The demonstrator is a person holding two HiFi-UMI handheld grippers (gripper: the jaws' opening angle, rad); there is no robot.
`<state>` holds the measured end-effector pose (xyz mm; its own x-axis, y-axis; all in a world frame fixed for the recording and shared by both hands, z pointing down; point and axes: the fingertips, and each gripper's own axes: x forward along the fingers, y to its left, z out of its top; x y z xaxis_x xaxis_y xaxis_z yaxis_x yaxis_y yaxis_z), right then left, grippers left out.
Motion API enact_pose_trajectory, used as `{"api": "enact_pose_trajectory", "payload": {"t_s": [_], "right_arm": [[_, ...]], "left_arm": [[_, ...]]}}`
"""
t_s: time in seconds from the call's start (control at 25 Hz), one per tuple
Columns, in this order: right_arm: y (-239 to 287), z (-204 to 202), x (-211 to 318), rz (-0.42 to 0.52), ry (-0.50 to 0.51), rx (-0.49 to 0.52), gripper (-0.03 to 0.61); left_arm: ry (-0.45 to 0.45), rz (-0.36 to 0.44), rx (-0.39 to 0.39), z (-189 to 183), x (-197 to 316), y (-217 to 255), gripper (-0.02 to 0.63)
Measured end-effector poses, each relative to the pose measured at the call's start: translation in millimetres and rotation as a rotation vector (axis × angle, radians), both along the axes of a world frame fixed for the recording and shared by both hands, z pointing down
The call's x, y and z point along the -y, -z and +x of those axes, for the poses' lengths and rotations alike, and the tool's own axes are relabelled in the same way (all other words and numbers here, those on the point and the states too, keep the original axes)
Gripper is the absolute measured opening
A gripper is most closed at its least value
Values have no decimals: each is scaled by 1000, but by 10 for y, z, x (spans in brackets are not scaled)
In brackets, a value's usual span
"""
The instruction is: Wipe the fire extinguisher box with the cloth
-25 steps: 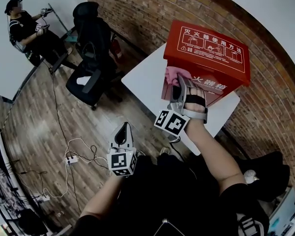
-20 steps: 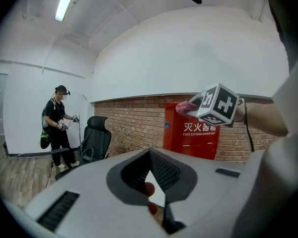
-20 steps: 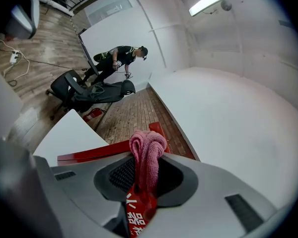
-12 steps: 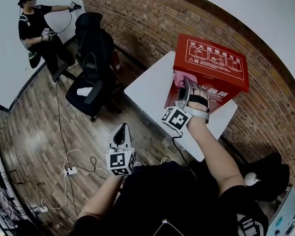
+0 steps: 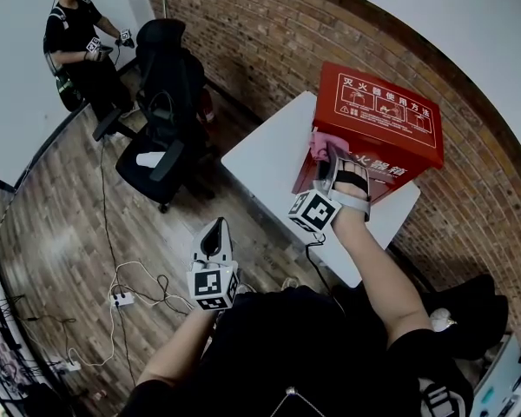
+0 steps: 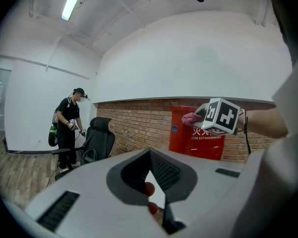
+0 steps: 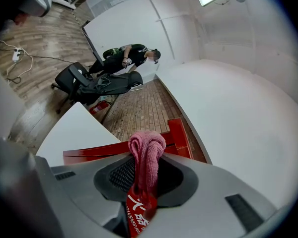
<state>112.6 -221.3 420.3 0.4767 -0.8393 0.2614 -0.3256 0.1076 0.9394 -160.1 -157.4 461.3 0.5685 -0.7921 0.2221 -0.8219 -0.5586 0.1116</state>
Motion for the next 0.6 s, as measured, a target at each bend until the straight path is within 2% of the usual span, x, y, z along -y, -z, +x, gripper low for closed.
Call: {"api": "enact_pose_trajectory", "payload": {"t_s": [0.6], "right_arm": [[-483,8,-18,-28,17,41,103]], "left_arm": [[-6,-39,24,-164,-79,-166,28]]}}
